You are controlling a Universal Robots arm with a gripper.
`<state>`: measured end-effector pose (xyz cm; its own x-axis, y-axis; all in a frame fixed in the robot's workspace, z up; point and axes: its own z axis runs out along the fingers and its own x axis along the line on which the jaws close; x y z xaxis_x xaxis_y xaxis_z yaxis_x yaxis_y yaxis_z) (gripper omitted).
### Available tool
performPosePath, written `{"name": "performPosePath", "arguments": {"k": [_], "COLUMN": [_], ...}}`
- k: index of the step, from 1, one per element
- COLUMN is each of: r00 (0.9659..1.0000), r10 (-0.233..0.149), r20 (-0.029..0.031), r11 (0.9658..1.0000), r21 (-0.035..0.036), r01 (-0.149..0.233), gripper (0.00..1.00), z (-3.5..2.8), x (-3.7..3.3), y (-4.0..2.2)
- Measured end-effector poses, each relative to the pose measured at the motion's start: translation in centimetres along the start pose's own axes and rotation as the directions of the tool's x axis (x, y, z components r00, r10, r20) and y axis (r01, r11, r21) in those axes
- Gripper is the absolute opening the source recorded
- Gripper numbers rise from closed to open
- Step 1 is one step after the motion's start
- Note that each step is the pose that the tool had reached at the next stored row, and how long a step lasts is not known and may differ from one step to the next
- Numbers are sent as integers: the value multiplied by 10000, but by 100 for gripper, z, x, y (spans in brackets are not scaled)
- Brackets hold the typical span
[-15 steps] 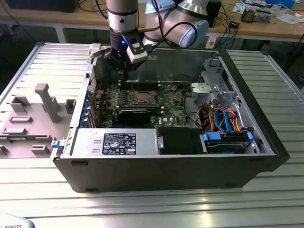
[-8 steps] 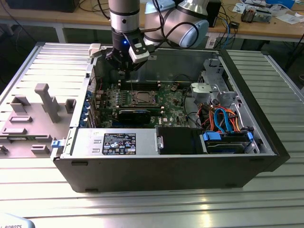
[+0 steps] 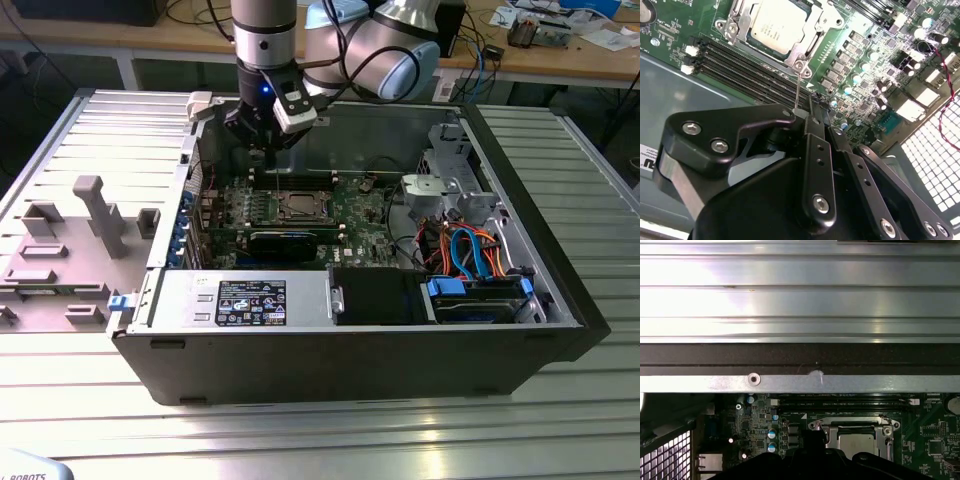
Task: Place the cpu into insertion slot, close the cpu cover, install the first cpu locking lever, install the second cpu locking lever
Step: 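Install the first cpu locking lever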
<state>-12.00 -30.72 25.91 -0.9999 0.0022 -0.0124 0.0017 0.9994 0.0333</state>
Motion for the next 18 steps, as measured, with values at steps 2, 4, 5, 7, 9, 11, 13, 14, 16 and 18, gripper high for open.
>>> {"name": "performPosePath", "arguments": {"k": [2,4,5,7,9,11,13,14,16,18], "r00": [10000,10000,10000,10000,10000,10000,10000,10000,10000,10000], "r10": [-1,-1,-2,-2,-2,-3,-4,-3,-4,-4], "r20": [0,0,0,0,0,0,0,0,0,0], "r11": [10000,10000,10000,10000,10000,10000,10000,10000,10000,10000], "r21": [0,1,0,0,0,0,0,0,2,1], "r01": [1,1,2,2,2,3,4,3,4,4], "gripper": [11,11,11,11,11,11,11,11,11,11], "z": [2,4,5,9,12,15,18,21,35,62], "x": [-3,-5,-6,-9,-11,-12,-14,-15,-21,-21], "y": [0,0,0,0,0,0,0,0,0,-1]}}
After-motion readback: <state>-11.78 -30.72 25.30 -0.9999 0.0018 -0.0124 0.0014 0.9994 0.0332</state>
